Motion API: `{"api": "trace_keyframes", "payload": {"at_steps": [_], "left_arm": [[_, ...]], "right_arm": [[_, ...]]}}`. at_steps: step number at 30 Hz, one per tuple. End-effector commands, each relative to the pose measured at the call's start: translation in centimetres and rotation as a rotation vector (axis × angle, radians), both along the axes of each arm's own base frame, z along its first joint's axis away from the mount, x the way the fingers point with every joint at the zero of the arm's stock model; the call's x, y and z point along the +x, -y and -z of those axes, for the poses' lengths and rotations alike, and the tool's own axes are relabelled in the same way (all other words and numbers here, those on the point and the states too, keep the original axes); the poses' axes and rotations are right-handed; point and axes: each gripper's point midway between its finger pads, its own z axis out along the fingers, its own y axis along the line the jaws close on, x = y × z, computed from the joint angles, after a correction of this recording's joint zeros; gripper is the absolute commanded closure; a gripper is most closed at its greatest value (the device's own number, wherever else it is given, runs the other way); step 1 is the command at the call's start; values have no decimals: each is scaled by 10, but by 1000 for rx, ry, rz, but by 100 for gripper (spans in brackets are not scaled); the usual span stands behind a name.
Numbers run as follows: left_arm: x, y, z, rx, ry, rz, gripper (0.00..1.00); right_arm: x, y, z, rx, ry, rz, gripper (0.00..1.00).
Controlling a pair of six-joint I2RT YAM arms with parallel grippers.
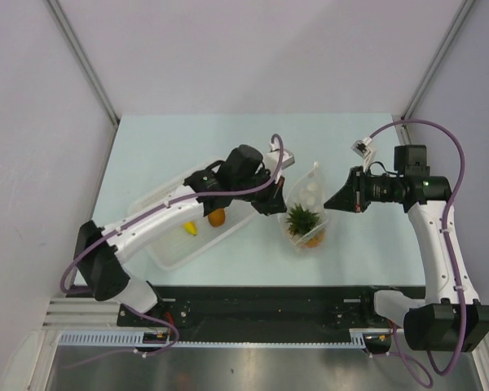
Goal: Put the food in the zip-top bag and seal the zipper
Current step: Adjust the fake fruit in the zipper food storage bag.
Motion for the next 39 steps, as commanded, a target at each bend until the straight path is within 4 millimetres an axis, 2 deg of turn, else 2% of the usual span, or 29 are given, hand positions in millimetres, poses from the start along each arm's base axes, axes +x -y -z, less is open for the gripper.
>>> {"api": "trace_keyframes", "payload": {"at_steps": [1,3,5,7,14,16,17,18,19,20,21,22,24,26,29,30,31,32,33,35,39], "left_arm": [[-35,1,-97,-83,240,187,100],[-33,-8,-102,-38,335,196,100],[-19,-18,-98,20,376,144,100],[-15,-26,-97,38,365,128,100],[-12,-35,-104,41,394,112,100],[-15,-36,-81,65,358,113,100],[-16,-36,-68,79,320,103,100],[-21,-38,-40,121,264,115,100],[-21,-35,-16,162,216,134,100],[-23,-37,-2,201,188,152,100],[-19,-32,-1,207,182,156,100],[-15,-28,-1,200,158,141,100],[-1,-20,-28,104,160,92,100],[15,-17,-40,71,236,28,100],[20,-28,-5,171,163,1,100],[22,-28,-9,158,146,-3,100],[22,-30,-13,132,116,-23,100],[28,-34,-35,59,151,-52,100],[31,-38,-38,39,166,-74,99],[36,-42,-57,-23,216,-79,98],[25,-37,-67,-63,225,-10,100]], "right_arm": [[-13,0,-21,-21,93,-13,100],[-19,1,-23,-28,110,-15,100],[-19,5,-11,-65,100,8,100],[-18,7,-6,-84,87,16,100],[-18,3,-29,-46,75,4,100],[-17,4,-18,-70,46,19,100],[-19,5,2,-90,0,15,100],[-17,6,11,-95,-38,45,100],[-7,8,16,-107,-15,55,100],[-7,3,21,-118,-21,32,100],[-2,2,15,-122,-15,33,100],[5,1,17,-127,-55,41,100],[10,0,2,-107,-48,30,100],[12,2,11,-117,-98,46,100],[4,2,46,-144,-216,42,100],[5,4,48,-146,-231,53,100],[13,6,39,-149,-195,64,100],[20,11,33,-154,-168,89,100],[26,14,25,-171,-131,103,100],[30,16,8,-183,-73,104,100],[17,15,1,-181,-86,76,100]]}}
